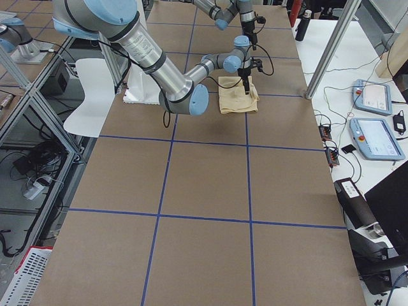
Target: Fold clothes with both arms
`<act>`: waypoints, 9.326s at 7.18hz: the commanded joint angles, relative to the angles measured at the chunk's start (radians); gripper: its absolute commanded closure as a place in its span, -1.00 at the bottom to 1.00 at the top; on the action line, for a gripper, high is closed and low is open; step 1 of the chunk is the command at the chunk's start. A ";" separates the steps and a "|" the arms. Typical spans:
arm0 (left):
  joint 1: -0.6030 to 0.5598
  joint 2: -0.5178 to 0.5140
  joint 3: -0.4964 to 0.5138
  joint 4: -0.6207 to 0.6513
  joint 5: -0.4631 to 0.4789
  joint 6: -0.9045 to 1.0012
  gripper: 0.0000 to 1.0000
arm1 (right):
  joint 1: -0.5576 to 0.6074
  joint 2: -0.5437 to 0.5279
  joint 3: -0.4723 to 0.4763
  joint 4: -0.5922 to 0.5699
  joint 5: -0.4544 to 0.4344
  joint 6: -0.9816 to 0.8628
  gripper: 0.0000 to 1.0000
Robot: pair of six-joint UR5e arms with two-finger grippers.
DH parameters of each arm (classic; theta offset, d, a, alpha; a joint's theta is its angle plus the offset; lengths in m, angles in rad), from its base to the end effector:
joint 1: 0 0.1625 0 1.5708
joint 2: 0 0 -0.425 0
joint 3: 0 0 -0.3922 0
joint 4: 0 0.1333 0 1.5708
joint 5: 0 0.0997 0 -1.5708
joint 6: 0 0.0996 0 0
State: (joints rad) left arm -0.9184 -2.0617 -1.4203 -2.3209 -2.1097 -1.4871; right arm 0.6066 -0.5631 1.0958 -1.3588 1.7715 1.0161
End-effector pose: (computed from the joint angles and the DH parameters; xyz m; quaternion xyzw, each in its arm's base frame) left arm 0.3548 -0.5997 0.3574 0.0405 0.5478 -0.2078 0.8094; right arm -0.6227 -0.5702 0.1944 0.1205 -0.3538 -0.0124 0.9274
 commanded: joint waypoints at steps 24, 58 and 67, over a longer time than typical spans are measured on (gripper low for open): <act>-0.583 0.431 -0.012 -0.041 -0.176 1.375 -0.98 | 0.789 -0.701 0.460 -0.319 0.381 -0.898 -1.00; -0.619 0.520 -0.242 0.801 -0.245 1.509 -0.98 | 0.938 -1.117 0.630 -0.203 0.575 -0.792 -1.00; -0.619 0.520 -0.253 0.802 -0.246 1.516 -0.98 | 0.935 -1.114 0.595 -0.197 0.571 -0.847 -1.00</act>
State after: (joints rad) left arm -1.5371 -1.5419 -1.6714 -1.5198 -2.3563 0.0289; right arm 1.5405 -1.6767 1.6880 -1.5562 2.3418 0.2019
